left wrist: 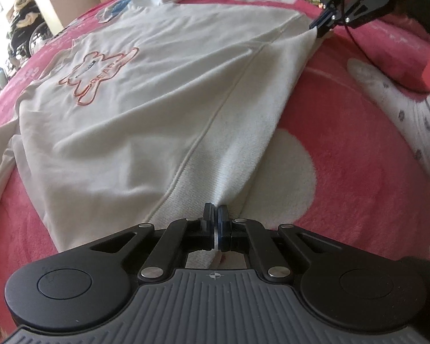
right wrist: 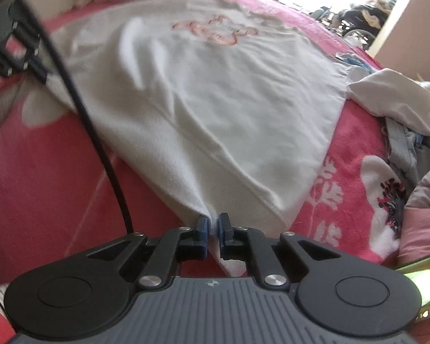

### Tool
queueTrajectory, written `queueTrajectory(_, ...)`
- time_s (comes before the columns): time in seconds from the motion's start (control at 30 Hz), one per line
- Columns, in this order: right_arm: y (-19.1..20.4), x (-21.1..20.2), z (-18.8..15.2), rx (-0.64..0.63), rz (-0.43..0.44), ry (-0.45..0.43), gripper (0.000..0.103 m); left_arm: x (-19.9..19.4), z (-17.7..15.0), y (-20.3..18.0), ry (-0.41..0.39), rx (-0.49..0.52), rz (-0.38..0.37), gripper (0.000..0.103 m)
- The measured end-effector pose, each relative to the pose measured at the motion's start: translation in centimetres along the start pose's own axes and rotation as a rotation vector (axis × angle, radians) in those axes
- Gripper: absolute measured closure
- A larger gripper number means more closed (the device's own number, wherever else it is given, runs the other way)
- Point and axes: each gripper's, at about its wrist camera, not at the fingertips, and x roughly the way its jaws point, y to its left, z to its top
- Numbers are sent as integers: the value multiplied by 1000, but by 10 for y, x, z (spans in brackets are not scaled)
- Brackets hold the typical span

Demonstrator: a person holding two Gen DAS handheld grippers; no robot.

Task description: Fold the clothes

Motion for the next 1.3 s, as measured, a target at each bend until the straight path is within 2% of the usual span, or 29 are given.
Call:
queueTrajectory(0.1,-8,-1,-6,34,14,34,92,4,0,-1,11,4,5,102)
queueTrajectory(0.23,-46,-19,-17,233,92,41,89,3,0,1,12,-27,4,100)
queueTrajectory(0.3,-71,-29,-22,385,134,-1,78,3,0,1,13,-35,1,100)
queueTrajectory(0.37,-95,-33,-26,567,172,-47,54,3,1,2,16,-38,-2,98)
queueTrajectory(0.43,-111,-25,-28,706,198,-64,48,3,2,2,19,-43,-6,96)
queueTrajectory(0.53,-129,-8,-30,882,240,-68,47,1,4,4,20,-59,-12,89)
queueTrajectory(0.57,-131,0,-31,916,249,-52,47,-1,4,5,19,-68,-13,82)
queueTrajectory(0.6,-131,7,-32,941,256,-37,48,-3,3,6,18,-79,-16,75)
queueTrajectory(0.73,-123,18,-39,973,273,-7,48,-16,-1,15,20,-157,-17,72)
queueTrajectory(0.87,-126,22,-54,1065,339,1,48,-38,-13,43,-8,-373,-32,67)
queueTrajectory(1.0,-135,28,-68,1174,412,3,48,-52,-38,77,-31,-632,-56,50)
queueTrajectory(1.1,-138,33,-76,1235,461,9,47,-56,-60,95,-50,-782,-28,49)
queueTrajectory(1.17,-138,35,-79,1261,489,18,47,-55,-75,107,-57,-879,-35,49)
queueTrajectory(1.3,-134,38,-77,1264,515,30,44,-48,-90,118,-66,-972,-77,49)
